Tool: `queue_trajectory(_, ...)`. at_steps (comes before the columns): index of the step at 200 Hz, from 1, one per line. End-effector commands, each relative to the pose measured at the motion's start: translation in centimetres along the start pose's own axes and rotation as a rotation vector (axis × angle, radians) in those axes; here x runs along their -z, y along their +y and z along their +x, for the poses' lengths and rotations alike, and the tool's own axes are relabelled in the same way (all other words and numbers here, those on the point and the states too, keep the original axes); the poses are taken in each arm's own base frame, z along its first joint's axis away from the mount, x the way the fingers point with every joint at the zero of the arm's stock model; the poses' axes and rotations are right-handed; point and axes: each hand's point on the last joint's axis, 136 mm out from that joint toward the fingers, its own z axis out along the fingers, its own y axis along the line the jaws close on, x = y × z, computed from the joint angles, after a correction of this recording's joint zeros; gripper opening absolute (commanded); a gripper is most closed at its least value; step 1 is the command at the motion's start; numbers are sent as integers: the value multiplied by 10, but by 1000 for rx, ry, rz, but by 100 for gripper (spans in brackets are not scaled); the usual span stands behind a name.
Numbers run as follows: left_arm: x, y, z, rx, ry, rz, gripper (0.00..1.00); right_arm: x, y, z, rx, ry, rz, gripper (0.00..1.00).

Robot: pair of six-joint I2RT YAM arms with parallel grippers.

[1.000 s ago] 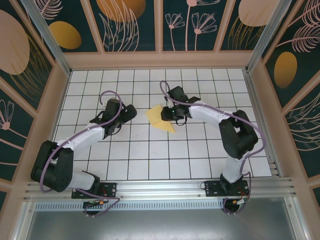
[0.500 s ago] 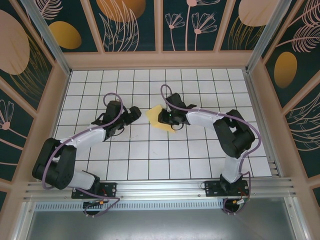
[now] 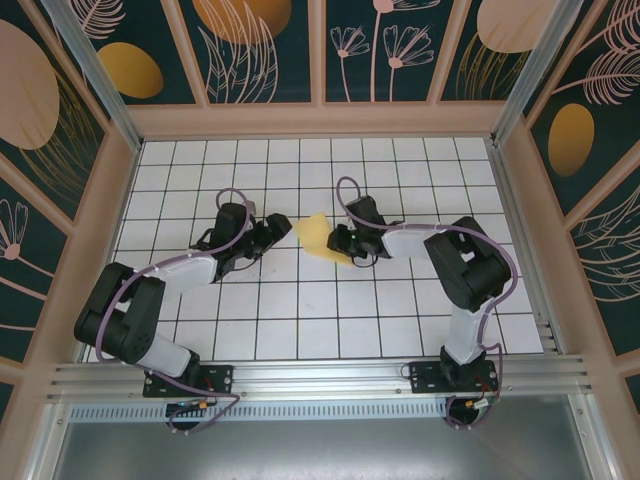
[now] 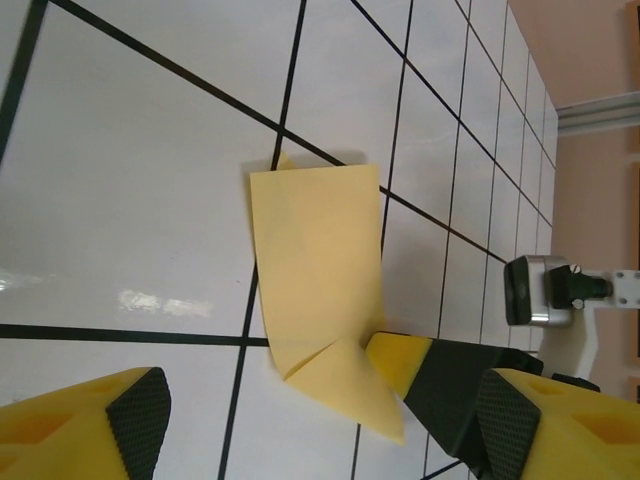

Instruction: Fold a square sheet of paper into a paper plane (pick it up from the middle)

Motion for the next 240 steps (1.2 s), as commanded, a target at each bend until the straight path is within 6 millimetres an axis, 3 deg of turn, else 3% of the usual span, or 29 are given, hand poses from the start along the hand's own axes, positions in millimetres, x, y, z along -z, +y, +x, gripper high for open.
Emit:
queue_trajectory(1,-8,-13,11,46,48,52,82,-2,-15,12,-67,40,-31,22)
queue_trajectory(43,-30,-21,31,61,112,23,80,4,-36,16,-155,66,-89,22)
queue_trajectory(78,-49,-30,43,66,155,20,74,6,-40,17,-167,76,-111,22)
queue_trajectory(102,-64,-25,50,83,179,-4,70,6,-41,17,-171,81,-124,22)
queue_trajectory(139,-75,-22,57,102,208,-16,63,7,-41,18,-171,89,-143,22)
queue_trajectory(184,-85,-24,61,103,235,-1,45,9,-39,19,-168,93,-169,22)
queue_trajectory(240,-89,-15,67,120,241,0,30,19,-19,9,-88,55,-251,29)
